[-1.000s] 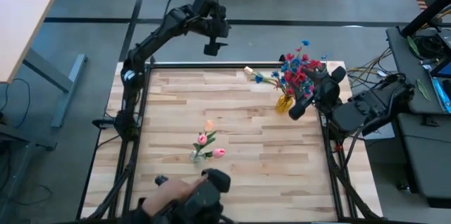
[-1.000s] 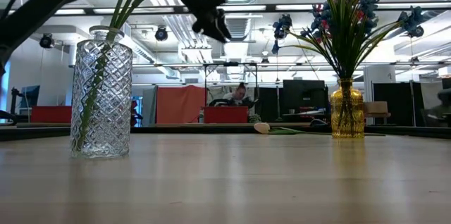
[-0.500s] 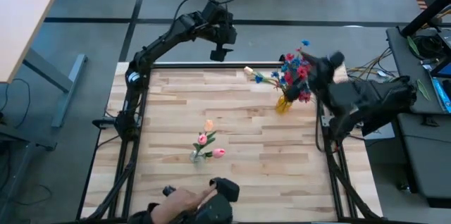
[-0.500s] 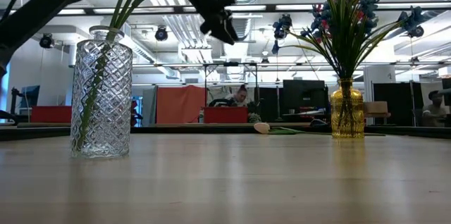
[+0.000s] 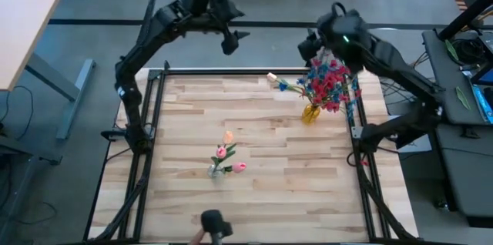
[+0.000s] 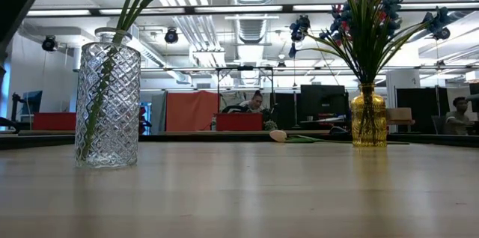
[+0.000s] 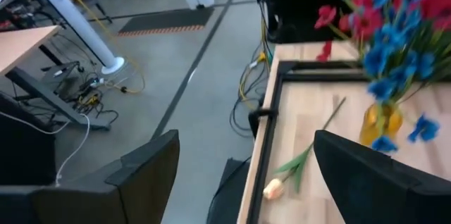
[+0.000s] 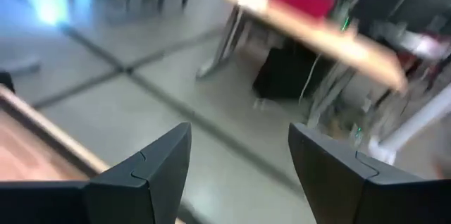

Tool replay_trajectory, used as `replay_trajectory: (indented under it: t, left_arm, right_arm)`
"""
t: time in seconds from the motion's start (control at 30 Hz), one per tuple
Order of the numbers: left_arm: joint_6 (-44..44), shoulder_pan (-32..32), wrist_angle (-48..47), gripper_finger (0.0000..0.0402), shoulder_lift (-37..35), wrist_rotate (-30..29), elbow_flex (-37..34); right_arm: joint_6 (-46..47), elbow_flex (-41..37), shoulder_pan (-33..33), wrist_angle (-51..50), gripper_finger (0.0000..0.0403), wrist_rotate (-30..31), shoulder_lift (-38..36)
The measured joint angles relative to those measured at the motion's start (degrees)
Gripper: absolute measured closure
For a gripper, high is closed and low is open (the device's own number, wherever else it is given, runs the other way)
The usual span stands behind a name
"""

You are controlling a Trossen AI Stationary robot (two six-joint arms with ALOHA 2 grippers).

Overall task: Sort flowers into vase by color
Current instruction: Put the yellow tulip into the transparent vase

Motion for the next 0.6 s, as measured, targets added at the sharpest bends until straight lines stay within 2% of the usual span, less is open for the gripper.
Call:
replay_trajectory:
  t: [0.1, 0.23, 0.4, 0.6]
  left_arm:
    - [-2.43, -0.02, -0.23, 0.0092, -1.75, 0.00, -0.02]
    - [-4.62, -0.02, -1.92, 0.0092, -3.59, 0.06, -0.01]
    - [-6.07, -0.02, -5.32, 0.0092, -3.84, 0.03, -0.02]
    - [-6.19, -0.02, -6.13, 0.0092, -3.78, 0.02, -0.18]
  right_arm:
    - [4.29, 3.33, -8.56, -7.61, 0.0172, -6.99, 3.70]
    - [8.61, 8.49, -16.99, -18.16, 0.0172, -8.36, 7.92]
    - [13.28, 14.90, -26.42, -30.54, 0.0172, -16.31, 12.94]
    - [16.24, 14.97, -36.67, -39.48, 0.0172, -26.68, 17.54]
